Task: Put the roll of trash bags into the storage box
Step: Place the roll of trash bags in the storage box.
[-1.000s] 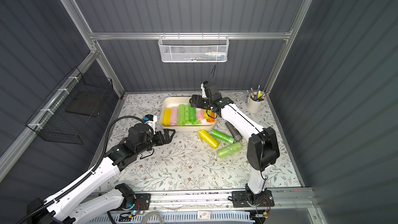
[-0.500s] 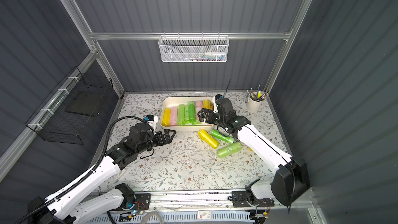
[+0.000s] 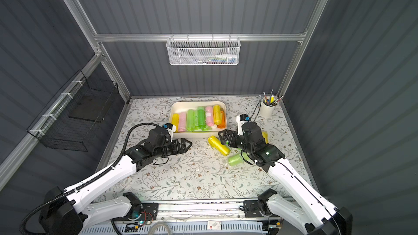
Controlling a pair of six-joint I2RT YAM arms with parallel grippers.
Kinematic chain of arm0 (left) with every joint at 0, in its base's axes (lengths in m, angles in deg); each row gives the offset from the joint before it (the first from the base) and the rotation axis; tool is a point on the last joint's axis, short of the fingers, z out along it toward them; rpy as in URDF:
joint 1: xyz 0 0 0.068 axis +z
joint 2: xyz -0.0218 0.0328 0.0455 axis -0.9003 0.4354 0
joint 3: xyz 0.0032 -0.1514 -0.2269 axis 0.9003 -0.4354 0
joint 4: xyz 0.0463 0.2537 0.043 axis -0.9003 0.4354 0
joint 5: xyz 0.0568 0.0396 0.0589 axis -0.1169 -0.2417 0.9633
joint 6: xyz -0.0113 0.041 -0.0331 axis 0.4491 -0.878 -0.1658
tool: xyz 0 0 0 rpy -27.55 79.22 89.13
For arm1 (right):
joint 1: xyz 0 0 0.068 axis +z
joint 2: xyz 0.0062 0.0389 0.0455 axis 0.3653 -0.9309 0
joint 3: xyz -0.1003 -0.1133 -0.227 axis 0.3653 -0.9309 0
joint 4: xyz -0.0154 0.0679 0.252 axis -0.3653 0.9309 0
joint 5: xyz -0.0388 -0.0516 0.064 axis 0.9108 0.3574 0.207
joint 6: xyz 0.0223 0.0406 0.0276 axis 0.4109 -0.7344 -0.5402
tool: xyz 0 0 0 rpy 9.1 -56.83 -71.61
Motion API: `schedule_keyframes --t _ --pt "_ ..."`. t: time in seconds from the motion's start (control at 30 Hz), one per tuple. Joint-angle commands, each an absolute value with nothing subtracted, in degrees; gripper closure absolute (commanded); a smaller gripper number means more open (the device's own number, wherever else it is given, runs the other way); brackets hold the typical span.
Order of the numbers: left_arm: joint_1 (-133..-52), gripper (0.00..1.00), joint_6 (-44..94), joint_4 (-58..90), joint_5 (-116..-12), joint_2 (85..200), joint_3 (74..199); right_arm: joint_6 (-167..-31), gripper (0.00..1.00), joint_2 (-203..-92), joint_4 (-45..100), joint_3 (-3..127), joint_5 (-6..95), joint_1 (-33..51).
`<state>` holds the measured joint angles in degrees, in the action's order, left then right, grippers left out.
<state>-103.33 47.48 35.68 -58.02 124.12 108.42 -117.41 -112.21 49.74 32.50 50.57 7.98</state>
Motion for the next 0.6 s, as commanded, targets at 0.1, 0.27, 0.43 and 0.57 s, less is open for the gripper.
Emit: schedule_keyframes --t 0.1,0.27,0.43,0.57 --pt "-105.57 0.0 48.91 32.74 -58.72 126.27 108.56 -119.67 0.01 -107.01 53.31 27.89 52.37 8.14" --pt "-108.63 0.0 49.61 31.18 -57.33 128.32 108.63 -121.71 0.01 -104.25 52.98 25.06 52.09 8.19" --pt "-111.73 0.0 49.64 28.33 -56.48 132.36 108.53 -122.52 0.01 -103.22 54.85 24.19 50.69 8.18" --pt "-112.14 0.0 50.64 25.68 -57.24 135.68 108.92 -123.49 0.01 -100.66 55.33 23.06 51.4 8.19"
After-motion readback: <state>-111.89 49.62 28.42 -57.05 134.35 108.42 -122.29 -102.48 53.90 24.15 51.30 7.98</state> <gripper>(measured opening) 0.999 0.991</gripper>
